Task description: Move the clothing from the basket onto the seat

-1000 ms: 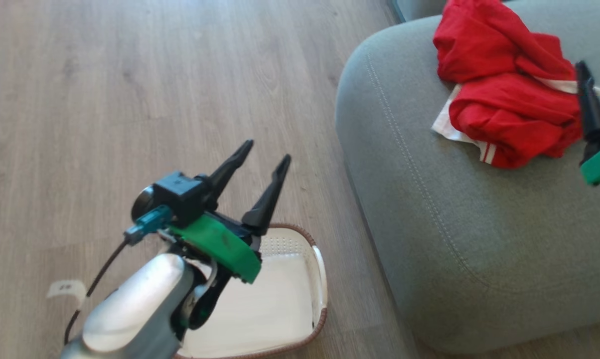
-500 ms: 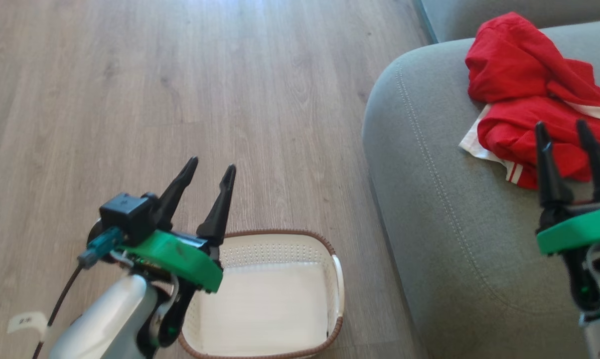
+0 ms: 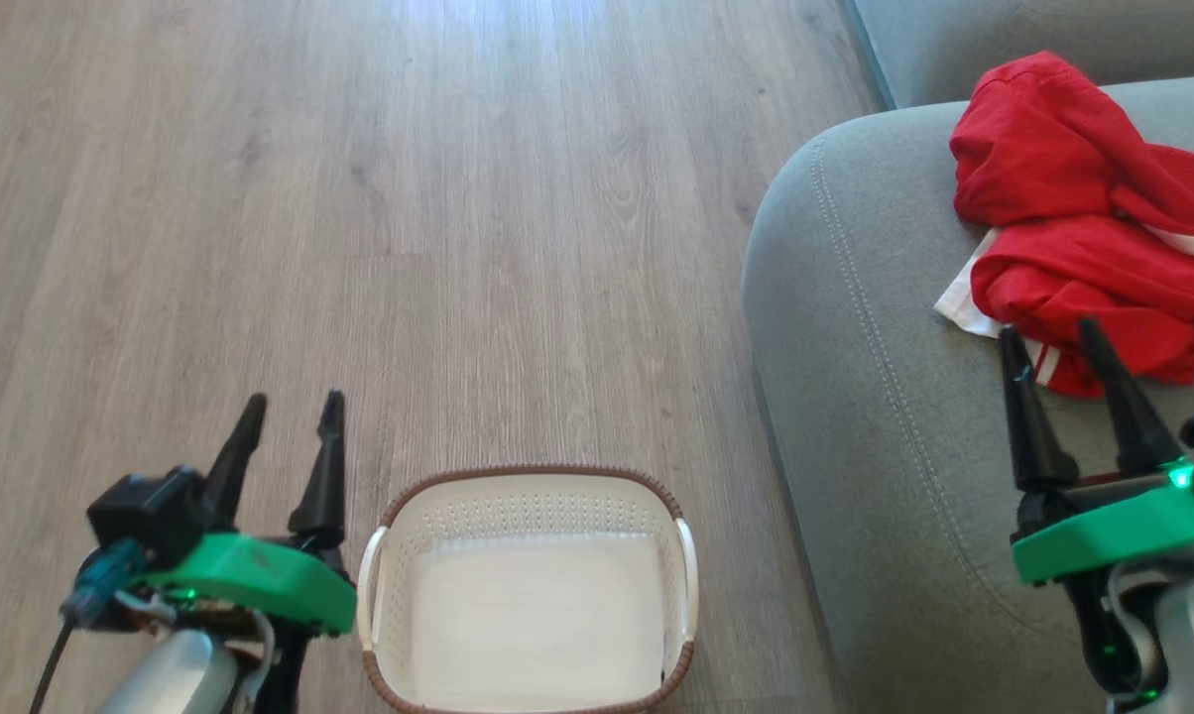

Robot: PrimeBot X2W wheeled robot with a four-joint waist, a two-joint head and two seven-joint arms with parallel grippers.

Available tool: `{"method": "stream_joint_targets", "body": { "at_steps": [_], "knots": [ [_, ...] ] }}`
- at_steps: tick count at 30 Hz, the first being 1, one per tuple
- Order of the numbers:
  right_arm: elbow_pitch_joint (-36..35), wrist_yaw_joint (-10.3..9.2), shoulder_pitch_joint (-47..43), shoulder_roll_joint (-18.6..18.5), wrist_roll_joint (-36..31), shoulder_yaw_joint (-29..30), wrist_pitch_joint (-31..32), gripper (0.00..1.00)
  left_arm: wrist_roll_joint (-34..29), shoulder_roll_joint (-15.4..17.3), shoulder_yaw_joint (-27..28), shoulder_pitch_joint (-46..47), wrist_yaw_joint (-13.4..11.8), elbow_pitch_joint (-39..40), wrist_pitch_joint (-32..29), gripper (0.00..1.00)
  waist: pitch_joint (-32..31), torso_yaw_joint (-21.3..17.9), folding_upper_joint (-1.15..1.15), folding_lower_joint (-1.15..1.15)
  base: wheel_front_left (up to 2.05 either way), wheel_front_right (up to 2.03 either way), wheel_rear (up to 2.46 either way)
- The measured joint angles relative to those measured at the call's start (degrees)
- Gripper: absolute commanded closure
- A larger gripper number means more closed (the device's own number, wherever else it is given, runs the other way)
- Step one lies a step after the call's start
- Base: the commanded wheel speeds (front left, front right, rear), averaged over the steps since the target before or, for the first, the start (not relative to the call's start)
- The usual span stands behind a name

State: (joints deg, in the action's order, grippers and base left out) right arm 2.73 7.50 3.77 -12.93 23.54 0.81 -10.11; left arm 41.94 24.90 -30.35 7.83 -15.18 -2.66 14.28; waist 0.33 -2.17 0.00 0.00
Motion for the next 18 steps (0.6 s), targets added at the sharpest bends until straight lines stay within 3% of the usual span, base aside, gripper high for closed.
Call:
{"method": "stream_joint_targets", "body": {
  "at_steps": [6, 18],
  "knots": [
    [-0.6, 0.0, -1.2, 0.1, -2.5, -1.2, -1.6, 0.0, -3.7, -1.5, 6.0, -5.2, -0.5, 1.6, 0.0, 0.0, -0.3, 0.6, 0.0, 0.0, 0.0, 0.0, 0.0],
    [-0.5, 0.0, -2.9, 1.6, -3.9, -3.2, -3.4, 0.0, -10.0, -5.9, 12.5, -10.3, 3.1, 2.3, 0.0, 0.0, -0.4, 0.4, 0.0, 0.0, 0.0, 0.0, 0.0]
  ]
}}
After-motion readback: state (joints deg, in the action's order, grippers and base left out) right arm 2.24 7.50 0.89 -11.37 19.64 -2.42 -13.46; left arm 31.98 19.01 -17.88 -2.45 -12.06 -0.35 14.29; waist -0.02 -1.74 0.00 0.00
